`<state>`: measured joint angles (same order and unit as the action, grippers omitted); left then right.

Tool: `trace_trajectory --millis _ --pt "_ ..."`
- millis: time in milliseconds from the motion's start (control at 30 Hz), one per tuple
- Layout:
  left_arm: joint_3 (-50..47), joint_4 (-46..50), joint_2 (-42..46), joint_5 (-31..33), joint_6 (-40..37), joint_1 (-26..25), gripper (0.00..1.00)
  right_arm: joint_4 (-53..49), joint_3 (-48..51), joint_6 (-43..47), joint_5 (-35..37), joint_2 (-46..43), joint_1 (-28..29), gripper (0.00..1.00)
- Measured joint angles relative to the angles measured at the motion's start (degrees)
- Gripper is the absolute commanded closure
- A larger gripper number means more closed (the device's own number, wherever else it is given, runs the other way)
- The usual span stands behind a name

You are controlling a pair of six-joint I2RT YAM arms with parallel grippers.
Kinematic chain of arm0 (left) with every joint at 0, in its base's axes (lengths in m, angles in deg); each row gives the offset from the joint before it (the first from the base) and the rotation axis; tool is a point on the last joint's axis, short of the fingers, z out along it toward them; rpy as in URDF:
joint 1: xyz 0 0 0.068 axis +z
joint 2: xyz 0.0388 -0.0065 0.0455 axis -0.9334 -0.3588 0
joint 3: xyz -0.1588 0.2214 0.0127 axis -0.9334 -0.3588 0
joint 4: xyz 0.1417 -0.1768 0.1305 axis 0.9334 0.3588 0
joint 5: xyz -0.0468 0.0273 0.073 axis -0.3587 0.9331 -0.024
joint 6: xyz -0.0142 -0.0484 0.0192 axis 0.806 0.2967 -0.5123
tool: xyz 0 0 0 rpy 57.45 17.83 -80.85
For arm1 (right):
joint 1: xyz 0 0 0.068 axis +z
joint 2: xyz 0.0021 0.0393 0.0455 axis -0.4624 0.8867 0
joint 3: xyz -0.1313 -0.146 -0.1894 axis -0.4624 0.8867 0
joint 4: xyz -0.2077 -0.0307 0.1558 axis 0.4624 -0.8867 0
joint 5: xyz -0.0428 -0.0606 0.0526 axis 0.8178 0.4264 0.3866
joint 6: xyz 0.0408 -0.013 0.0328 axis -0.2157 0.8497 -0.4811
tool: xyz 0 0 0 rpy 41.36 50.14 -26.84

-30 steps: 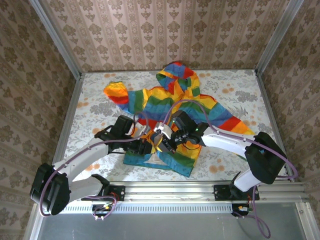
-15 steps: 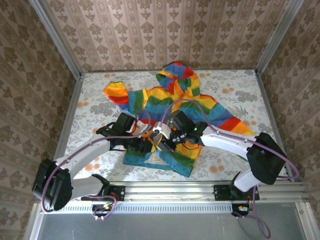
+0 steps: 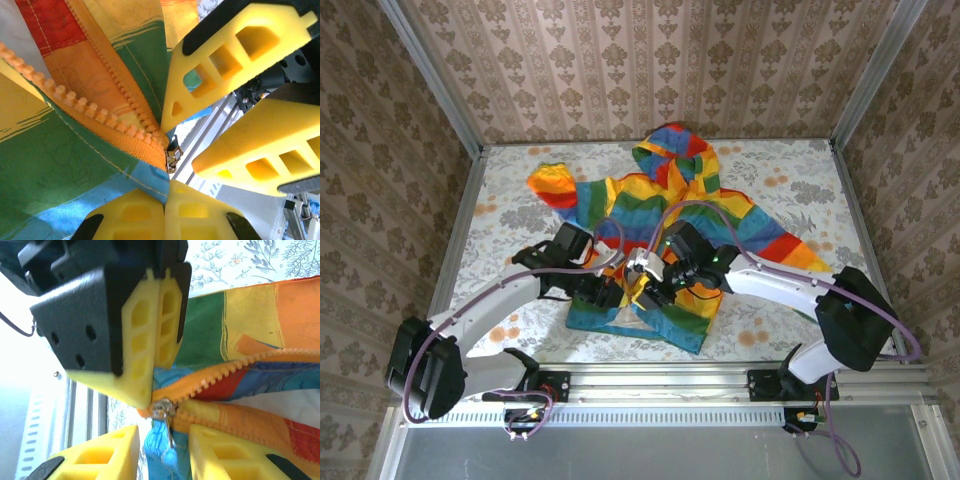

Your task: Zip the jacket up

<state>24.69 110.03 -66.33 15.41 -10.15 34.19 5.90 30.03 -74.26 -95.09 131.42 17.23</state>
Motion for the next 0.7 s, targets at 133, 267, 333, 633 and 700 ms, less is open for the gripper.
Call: trace_trajectory --millis 133,267,333,633,700 --pt "0.3 0.4 -0.4 0.0 -0.4 0.0 1.0 1.6 1.8 0.8 1.6 -1.4 0.0 0.65" --pt "0.4 0.7 -0.6 0.0 -0.6 0.0 1.0 2.9 2.1 1.1 3.6 -1.6 0.2 0.67" --pt "0.4 0.9 -0.6 0.0 -0.6 0.0 1.0 3.3 2.1 1.2 4.5 -1.6 0.4 0.69" --pt "0.6 1.1 -0.6 0.0 -0.6 0.0 1.0 3.7 2.1 1.4 6.2 -1.5 1.6 0.7" --pt "0.6 1.3 -0.6 0.0 -0.6 0.0 1.0 3.7 2.1 1.4 6.2 -1.5 1.7 0.7"
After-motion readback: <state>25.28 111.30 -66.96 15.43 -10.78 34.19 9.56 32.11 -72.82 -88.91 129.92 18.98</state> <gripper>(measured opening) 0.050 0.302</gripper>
